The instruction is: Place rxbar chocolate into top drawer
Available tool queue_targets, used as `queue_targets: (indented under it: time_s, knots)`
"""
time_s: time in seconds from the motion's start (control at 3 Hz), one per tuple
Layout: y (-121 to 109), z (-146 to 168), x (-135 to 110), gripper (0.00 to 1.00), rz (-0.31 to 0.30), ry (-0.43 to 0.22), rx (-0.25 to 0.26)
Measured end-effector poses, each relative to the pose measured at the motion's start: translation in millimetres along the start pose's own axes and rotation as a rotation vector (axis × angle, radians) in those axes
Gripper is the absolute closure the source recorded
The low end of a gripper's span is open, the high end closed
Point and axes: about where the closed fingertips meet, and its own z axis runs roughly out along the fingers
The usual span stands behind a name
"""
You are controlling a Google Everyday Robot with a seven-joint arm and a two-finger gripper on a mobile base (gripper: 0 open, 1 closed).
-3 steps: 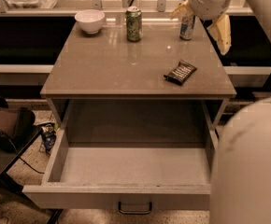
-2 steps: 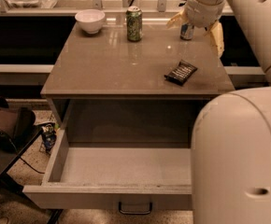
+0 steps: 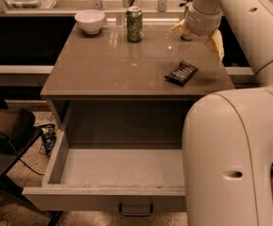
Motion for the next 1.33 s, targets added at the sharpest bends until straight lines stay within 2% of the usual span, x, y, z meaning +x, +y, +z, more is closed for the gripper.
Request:
queue_targets:
  time_s: [0.33, 0.67, 1.0, 1.33]
  knots:
    - [18.8, 1.3, -20.9, 0.0, 0.009, -0.03, -0.06]
    - [31.9, 6.5, -46.4, 0.0, 0.025, -0.078, -0.09]
    - [31.0, 14.7, -49.3, 0.0, 0.024, -0.077, -0.086]
    - [13.4, 23.1, -41.7, 0.0, -0.001, -0.068, -0.049]
